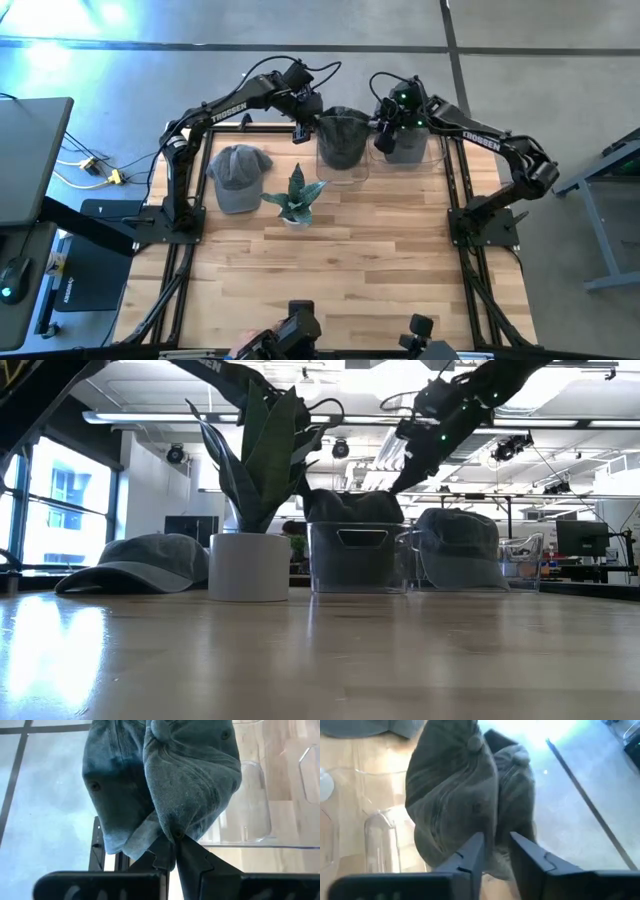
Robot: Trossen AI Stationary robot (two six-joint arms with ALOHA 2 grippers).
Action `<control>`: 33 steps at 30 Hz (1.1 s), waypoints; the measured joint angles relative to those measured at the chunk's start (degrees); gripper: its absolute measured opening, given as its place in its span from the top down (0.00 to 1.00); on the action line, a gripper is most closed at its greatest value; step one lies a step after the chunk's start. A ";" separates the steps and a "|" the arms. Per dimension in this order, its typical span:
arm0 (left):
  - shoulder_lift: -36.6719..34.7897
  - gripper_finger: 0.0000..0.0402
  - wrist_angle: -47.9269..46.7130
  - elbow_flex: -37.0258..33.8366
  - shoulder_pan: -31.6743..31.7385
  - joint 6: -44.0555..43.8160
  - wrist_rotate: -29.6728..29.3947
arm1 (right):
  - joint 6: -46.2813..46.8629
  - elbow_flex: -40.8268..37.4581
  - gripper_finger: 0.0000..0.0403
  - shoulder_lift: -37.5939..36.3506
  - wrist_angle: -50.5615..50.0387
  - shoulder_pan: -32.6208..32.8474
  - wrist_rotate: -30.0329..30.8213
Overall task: Pick & Place hat
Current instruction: Put the green cap into the left transparent bin, then put the gray cap into the right transparent bin
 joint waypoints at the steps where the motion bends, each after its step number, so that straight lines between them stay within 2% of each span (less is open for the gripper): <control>1: 0.00 0.94 -0.05 0.00 0.02 -0.28 0.53 | 0.00 0.00 0.74 -0.79 -0.14 0.00 0.11; 4: 0.00 0.84 0.04 0.00 0.02 -3.14 1.04 | 0.55 0.00 0.65 -3.31 0.07 0.00 1.59; 9: 0.02 0.58 -2.25 0.98 0.02 -7.32 0.55 | 4.35 0.00 0.56 -7.16 0.55 0.02 1.91; 13: 0.02 0.39 -8.46 6.16 -0.02 -9.81 -1.62 | 8.42 0.00 0.52 -8.72 0.60 0.04 1.90; 16: 0.02 0.31 -14.55 11.26 -0.02 -11.99 -3.26 | 10.21 0.00 0.52 -8.95 0.66 0.04 1.42; 20: -0.07 0.28 -23.30 16.80 0.04 -13.37 -2.30 | 10.29 0.00 0.53 -8.95 1.25 0.04 1.03; 24: -0.07 0.31 -33.52 17.56 1.95 -13.49 0.03 | 11.06 0.00 0.54 -8.95 2.06 0.05 1.03; 28: -0.14 0.35 -36.85 12.41 5.88 -14.68 4.19 | 12.43 0.00 0.56 -8.93 1.95 0.04 0.88; 33: -0.11 0.39 -39.78 4.78 12.21 -16.18 0.18 | 14.19 0.00 0.58 -8.92 1.84 0.06 -0.75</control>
